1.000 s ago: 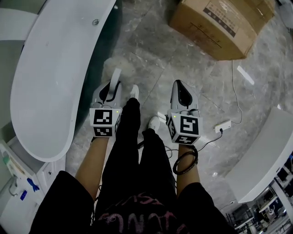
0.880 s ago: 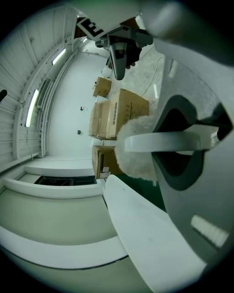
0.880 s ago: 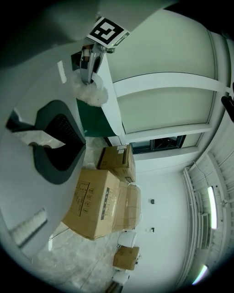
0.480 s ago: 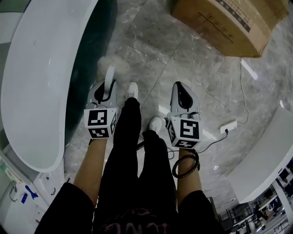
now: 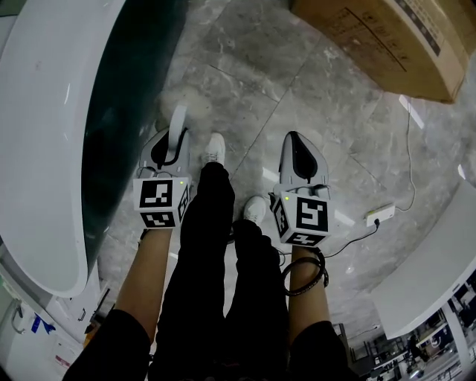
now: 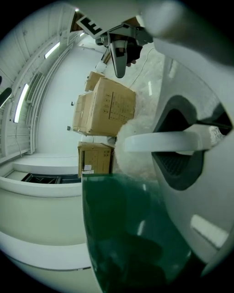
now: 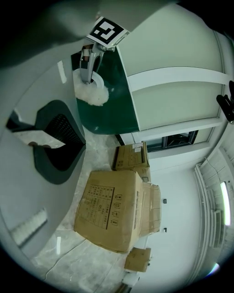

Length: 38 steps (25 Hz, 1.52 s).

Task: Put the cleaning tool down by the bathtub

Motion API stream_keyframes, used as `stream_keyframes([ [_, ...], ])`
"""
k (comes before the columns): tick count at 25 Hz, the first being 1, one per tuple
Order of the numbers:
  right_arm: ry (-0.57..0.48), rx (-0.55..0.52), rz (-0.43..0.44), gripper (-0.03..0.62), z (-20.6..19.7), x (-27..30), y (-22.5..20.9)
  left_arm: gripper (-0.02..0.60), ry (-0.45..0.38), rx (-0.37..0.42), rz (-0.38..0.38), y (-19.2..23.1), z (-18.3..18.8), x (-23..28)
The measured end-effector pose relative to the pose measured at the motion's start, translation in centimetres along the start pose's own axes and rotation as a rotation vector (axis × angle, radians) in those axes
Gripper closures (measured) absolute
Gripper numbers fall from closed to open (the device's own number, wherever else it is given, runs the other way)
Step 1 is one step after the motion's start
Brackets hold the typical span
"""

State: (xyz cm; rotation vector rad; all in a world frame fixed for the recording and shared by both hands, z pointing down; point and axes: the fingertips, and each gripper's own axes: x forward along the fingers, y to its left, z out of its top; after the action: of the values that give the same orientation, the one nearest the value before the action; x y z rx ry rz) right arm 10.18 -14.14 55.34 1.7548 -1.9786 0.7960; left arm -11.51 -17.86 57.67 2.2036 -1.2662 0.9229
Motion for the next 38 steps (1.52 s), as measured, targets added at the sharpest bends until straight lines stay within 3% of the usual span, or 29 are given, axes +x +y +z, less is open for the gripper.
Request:
stream_keyframes([
  [22, 0.037, 0.029, 0.028, 0.576, -14.2, 12.4, -2.3, 0.495, 0.031, 0.063, -0.009, 1.6, -11.9, 14.6],
  [38, 0.042, 0.016, 0.041, 0.576, -21.4, 17.7, -3.0, 0.495, 0.029, 0.057, -0.009, 2.2, -18.1, 20.7],
])
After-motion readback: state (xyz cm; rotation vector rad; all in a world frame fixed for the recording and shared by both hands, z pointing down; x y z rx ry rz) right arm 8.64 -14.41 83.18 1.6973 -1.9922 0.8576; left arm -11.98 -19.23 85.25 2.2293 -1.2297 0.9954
